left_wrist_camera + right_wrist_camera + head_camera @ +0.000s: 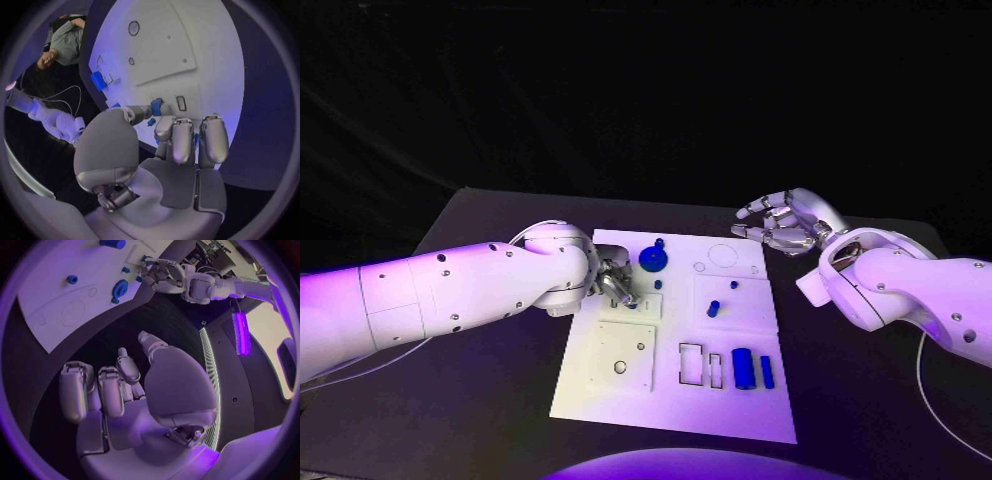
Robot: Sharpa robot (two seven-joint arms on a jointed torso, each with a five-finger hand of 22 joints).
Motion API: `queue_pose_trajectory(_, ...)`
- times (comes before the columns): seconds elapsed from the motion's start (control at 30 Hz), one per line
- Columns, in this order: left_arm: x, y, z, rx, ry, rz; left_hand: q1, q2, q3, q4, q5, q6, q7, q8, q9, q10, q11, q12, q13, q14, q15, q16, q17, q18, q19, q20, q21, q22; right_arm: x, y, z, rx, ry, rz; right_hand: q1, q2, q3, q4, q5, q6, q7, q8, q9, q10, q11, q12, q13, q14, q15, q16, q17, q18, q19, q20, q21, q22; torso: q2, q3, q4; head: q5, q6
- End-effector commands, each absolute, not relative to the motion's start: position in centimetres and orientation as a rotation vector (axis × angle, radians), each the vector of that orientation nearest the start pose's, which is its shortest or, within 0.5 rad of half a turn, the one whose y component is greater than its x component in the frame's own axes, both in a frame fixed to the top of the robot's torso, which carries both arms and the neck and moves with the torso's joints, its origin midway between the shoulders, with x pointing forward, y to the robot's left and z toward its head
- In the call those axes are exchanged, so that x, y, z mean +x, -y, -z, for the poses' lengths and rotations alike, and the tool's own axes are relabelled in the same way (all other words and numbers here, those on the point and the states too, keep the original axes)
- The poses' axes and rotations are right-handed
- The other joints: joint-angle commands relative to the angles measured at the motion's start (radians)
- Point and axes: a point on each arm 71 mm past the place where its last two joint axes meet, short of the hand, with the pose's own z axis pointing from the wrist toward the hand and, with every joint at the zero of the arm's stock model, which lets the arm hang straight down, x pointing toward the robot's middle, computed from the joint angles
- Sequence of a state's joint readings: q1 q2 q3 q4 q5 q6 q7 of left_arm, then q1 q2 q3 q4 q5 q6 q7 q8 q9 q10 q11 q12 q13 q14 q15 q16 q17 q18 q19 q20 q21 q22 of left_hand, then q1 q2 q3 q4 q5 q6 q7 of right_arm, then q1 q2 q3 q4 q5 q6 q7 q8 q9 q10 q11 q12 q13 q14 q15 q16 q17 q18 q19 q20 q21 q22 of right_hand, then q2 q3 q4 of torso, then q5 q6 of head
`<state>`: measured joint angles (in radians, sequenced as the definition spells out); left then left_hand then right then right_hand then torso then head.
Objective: Assemble the parts on the task board
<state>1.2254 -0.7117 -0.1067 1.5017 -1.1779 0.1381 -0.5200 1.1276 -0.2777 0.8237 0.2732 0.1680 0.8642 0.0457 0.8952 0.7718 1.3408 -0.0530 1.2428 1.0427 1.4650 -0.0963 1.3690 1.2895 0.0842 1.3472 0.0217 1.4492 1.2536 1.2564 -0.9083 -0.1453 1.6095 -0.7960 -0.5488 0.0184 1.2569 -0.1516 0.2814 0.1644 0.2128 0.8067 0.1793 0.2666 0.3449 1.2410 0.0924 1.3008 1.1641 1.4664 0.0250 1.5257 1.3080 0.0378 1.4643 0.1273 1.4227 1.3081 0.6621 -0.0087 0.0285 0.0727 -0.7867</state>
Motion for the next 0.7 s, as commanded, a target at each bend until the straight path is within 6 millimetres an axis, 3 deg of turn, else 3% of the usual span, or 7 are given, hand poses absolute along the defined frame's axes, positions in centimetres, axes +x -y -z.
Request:
queue_pose_trajectory(0.03,47.07,-15.90,23.76,0.060,-2.338,0.381,0.003,0.010,0.190,-0.189,0.004,0.032,-0.030,0.004,0.002,0.005,0.001,0.002,-0.001,0.034,-0.006,0.002,0.001,-0.015,0.007,-0.003,0.006,0.002,46.99,22.04,18.52,0.470,-1.633,-0.933,0.000,0.002,0.002,0.006,0.007,0.004,-0.002,0.006,0.000,-0.009,0.001,-0.004,-0.001,0.070,-0.006,-0.003,0.112,0.007,-0.005,-0.003,-0.004,0.144,0.001,0.0005,0.0000,0.001,0.000)
queue_pose_trajectory(0.33,47.09,-15.80,23.78,0.063,-2.339,0.381,-0.009,0.014,0.191,-0.191,0.003,0.038,-0.032,0.012,0.005,0.009,-0.001,0.004,0.001,0.034,-0.007,0.001,0.001,-0.016,0.011,-0.005,0.008,0.006,46.98,22.05,18.55,0.471,-1.632,-0.933,0.000,0.002,0.002,0.006,0.007,0.004,-0.002,0.006,0.000,-0.009,0.001,-0.004,-0.001,0.070,-0.006,-0.003,0.112,0.007,-0.005,-0.003,-0.004,0.144,0.001,0.0002,-0.0011,0.001,-0.001)
queue_pose_trajectory(0.7,47.12,-15.58,23.89,0.061,-2.342,0.386,-0.062,0.036,0.171,-0.177,-0.007,0.052,-0.042,0.028,0.010,0.022,-0.009,0.010,0.007,0.035,-0.013,0.002,0.003,-0.019,0.022,-0.011,0.012,0.021,46.97,22.10,18.59,0.472,-1.632,-0.932,-0.001,0.002,0.001,0.008,0.007,0.004,-0.002,0.006,0.000,-0.009,0.001,-0.004,-0.002,0.070,-0.006,-0.004,0.110,0.008,-0.006,-0.003,-0.005,0.142,0.000,0.0019,-0.0011,-0.003,-0.002)
